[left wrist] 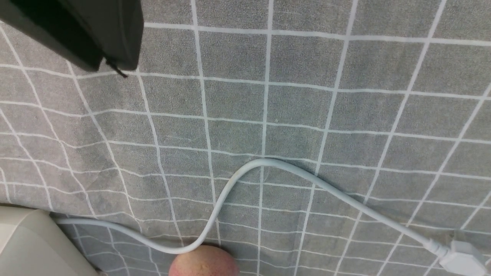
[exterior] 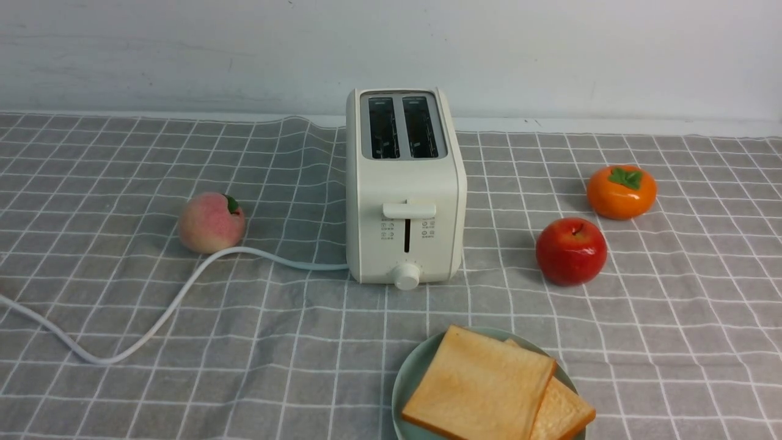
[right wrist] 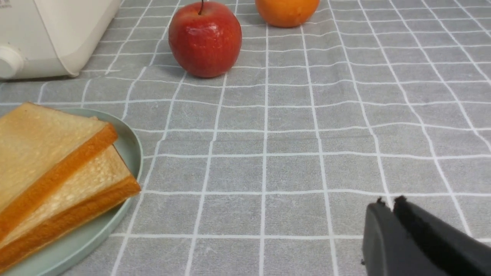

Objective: Take toasted bread from bread machine on grey coffee table place on plate.

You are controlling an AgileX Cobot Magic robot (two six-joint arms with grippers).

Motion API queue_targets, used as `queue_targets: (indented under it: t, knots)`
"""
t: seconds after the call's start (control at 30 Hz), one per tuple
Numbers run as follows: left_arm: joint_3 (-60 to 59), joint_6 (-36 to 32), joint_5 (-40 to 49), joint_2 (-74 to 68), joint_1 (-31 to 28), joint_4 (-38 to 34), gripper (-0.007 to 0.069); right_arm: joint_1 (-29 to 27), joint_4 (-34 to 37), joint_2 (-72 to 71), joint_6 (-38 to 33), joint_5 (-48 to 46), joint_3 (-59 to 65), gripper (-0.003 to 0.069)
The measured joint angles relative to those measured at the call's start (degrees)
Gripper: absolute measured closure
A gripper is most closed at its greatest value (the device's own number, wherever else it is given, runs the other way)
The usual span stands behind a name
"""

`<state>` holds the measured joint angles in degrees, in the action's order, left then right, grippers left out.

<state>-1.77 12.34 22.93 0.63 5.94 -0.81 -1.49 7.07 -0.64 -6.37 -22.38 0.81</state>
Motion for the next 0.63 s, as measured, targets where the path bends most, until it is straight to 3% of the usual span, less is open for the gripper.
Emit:
queue_targets:
  t: [0.07, 0.43, 0.57, 0.63]
  knots:
    - [0.0, 0.0, 0.0, 0.0, 0.0, 0.0, 0.0569, 0.0, -1.1, 0.0, 0.0, -0.1, 0.0, 0.0674]
    - [0.0, 0.0, 0.0, 0.0, 0.0, 0.0, 0.0566, 0.0, -0.6, 0.0, 1.0, -0.2, 0.0, 0.0678]
    - [0.0, 0.0, 0.0, 0.0, 0.0, 0.0, 0.0556, 0.0, -0.4, 0.0, 12.4, -0.2, 0.0, 0.0678]
    - [0.0, 0.0, 0.0, 0.0, 0.0, 0.0, 0.0554, 0.0, -0.4, 0.0, 13.9, -0.2, 0.0, 0.0678]
